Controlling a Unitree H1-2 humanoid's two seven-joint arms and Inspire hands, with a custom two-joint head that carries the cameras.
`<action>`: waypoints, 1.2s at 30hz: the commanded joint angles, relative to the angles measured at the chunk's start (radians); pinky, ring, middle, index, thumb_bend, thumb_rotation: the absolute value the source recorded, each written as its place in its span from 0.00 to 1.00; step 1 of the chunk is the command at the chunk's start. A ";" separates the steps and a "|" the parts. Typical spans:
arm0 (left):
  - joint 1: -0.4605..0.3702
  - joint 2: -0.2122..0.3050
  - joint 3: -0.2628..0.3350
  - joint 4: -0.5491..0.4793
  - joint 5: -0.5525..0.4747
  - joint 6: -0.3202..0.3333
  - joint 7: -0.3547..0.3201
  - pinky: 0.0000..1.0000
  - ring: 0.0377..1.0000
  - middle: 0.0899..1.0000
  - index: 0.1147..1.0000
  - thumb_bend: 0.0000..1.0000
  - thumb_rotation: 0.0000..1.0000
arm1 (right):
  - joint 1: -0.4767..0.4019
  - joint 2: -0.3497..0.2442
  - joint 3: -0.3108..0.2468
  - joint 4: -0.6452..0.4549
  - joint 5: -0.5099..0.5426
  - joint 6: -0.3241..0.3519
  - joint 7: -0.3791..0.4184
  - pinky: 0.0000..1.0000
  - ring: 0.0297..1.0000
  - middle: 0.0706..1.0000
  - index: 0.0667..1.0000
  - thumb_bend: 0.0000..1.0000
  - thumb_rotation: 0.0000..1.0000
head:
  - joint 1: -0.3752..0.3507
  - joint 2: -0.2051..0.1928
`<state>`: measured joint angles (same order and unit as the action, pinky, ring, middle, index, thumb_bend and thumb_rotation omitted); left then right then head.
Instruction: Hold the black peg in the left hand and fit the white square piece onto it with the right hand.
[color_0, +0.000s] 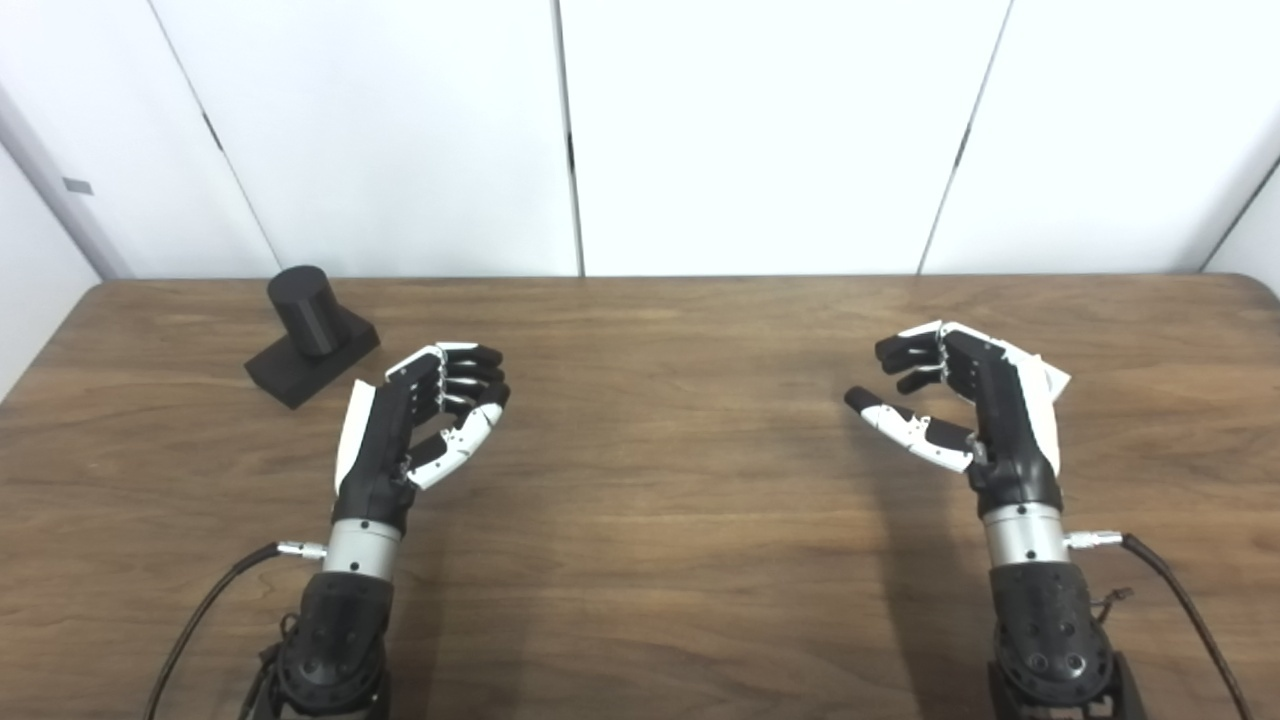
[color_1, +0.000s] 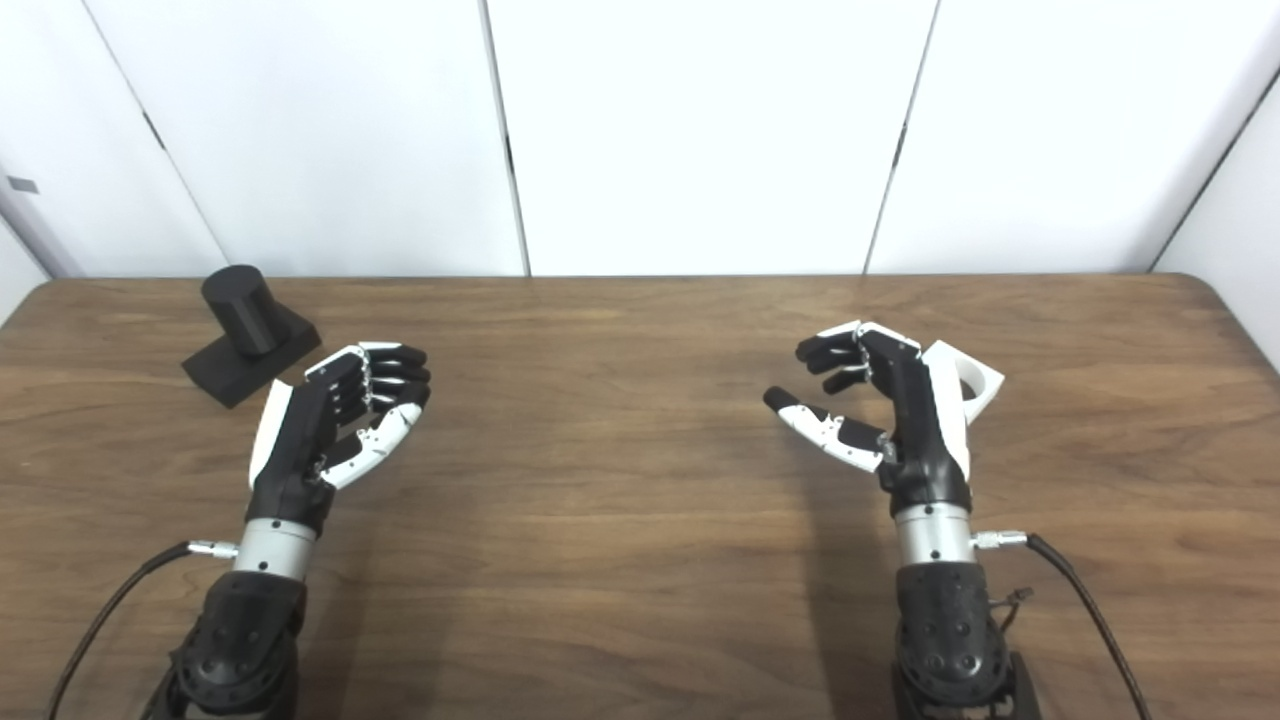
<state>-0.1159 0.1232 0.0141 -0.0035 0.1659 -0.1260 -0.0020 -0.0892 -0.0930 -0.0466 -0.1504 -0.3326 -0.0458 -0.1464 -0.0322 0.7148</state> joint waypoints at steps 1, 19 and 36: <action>-0.024 0.003 -0.001 -0.029 0.005 -0.018 0.010 0.47 0.56 0.57 0.56 0.49 0.27 | -0.022 -0.006 -0.005 -0.038 0.005 -0.032 -0.009 0.45 0.54 0.55 0.45 0.50 0.13 | 0.002 -0.003; -0.016 -0.062 -0.052 -0.001 0.039 -0.045 0.035 0.46 0.52 0.56 0.43 0.49 0.07 | -0.003 -0.056 -0.038 -0.009 0.083 -0.087 0.009 0.46 0.55 0.55 0.45 0.49 0.12 | 0.301 -0.100; -0.020 -0.079 -0.067 0.023 0.036 -0.067 0.048 0.46 0.52 0.55 0.43 0.49 0.06 | 0.009 -0.039 -0.035 -0.090 0.102 0.011 0.027 0.47 0.55 0.56 0.45 0.49 0.11 | 0.325 -0.127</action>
<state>-0.1034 0.0439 -0.0524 0.0300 0.2037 -0.1565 0.0349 -0.0591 -0.1291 -0.0786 -0.1987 -0.2314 -0.0243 -0.1225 0.2914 0.5875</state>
